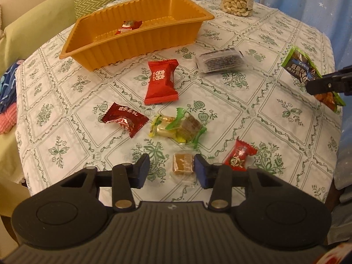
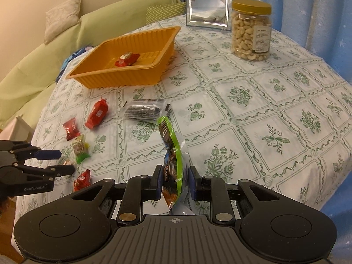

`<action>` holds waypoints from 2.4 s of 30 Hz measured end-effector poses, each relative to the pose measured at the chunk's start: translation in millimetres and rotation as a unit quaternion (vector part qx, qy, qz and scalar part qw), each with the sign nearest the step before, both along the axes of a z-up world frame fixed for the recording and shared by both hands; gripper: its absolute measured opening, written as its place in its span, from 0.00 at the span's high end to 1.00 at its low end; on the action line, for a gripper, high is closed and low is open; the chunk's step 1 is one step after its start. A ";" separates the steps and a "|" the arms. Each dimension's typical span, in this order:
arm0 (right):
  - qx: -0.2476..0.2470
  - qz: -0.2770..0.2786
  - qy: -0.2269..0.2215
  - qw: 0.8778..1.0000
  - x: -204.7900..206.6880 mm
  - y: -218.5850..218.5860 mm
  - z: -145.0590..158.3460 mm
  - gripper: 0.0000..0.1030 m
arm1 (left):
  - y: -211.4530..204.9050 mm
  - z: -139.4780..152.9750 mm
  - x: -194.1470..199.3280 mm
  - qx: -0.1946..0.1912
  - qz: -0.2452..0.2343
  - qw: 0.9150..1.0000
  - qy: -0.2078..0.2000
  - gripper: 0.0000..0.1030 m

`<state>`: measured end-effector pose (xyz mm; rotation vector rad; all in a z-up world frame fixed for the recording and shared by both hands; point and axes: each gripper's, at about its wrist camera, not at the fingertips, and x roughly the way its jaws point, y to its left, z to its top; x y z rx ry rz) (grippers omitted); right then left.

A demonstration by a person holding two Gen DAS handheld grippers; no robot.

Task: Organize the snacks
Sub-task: 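Grasp the clear-wrapped brown candy with the left tool while the right tool holds the snack bag, then carry the brown candy and the snack bag toward the orange tray with both tools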

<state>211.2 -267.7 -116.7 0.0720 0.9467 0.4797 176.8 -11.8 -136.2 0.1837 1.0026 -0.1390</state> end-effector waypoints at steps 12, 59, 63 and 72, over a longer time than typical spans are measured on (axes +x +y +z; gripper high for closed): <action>-0.001 0.001 -0.004 1.000 -1.4 1.5 2.4 0.76 | -5.2 1.5 -0.4 -0.027 -0.002 1.000 0.012 0.82; 0.054 0.050 -0.060 0.995 118.8 104.8 63.5 0.76 | 55.6 108.7 147.7 -0.045 0.080 0.990 -0.105 0.82; 0.049 0.045 -0.062 0.996 136.2 110.4 62.3 0.76 | 56.5 103.3 164.4 -0.050 0.078 0.991 -0.098 0.82; 0.039 0.029 -0.060 0.997 164.6 116.9 57.6 0.76 | 62.1 81.4 198.6 -0.050 0.076 0.993 -0.071 0.82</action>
